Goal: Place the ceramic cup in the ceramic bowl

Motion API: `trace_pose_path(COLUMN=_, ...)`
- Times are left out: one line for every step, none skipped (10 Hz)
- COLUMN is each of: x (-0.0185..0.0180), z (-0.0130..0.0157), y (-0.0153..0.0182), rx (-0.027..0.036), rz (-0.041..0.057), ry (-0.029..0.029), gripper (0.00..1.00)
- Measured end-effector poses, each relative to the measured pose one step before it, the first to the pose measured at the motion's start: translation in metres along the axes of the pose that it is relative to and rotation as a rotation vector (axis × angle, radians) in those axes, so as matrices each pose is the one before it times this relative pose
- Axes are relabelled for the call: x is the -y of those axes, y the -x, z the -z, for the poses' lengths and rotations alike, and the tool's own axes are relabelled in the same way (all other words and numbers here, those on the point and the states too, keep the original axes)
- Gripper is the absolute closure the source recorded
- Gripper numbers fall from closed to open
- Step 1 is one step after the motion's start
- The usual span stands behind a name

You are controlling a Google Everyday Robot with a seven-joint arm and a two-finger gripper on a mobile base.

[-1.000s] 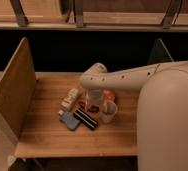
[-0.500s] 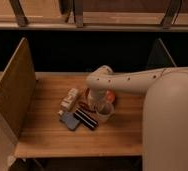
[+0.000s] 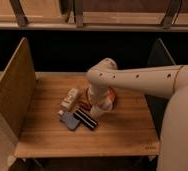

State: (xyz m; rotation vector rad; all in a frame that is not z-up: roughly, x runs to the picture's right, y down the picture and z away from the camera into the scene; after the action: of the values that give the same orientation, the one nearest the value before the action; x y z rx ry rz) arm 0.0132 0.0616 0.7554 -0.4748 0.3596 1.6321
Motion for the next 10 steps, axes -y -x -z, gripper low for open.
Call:
trace_pose_path(x=-0.00139, z=0.02003, y=0.00685, rx=0.03845, rz=0.00828, ry=-0.0057, gripper=1.0)
trace_pose_path(x=-0.00087, z=0.02225, y=0.01276, rx=0.05427, rz=0.01104, ry=-0.00596, gripper=1.0)
trace_pose_path(x=-0.00127, z=0.01252, y=0.01162, rx=0.03979, rz=0.0114, ry=-0.00235, gripper=1.0)
trace_pose_path(x=-0.00255, z=0.0064, y=0.01474, rx=0.04443, rz=0.02832, ry=-0.00127, gripper=1.0)
trace_pose_path(x=0.00065, z=-0.00125, y=0.0161, rx=0.04727, rz=0.04094, ry=-0.00154, gripper=1.0)
trace_pose_path(x=0.00182, z=-0.00634, y=0.0091, rx=0.02853, rz=0.03515, ry=0.00509, gripper=1.0)
trace_pose_path(x=0.00211, z=-0.00647, y=0.006, rx=0.02094, rz=0.0275, ry=0.01017, gripper=1.0)
trace_pose_path(x=0.00427, z=-0.0142, y=0.00106, rx=0.00943, rz=0.03239, ry=0.01918, gripper=1.0)
trace_pose_path(x=0.00738, z=-0.01325, y=-0.00311, rx=-0.00344, rz=0.00978, ry=0.01822, gripper=1.0)
trace_pose_path(x=0.00867, z=-0.01156, y=-0.0068, rx=-0.01488, rz=-0.00664, ry=0.0113, gripper=1.0)
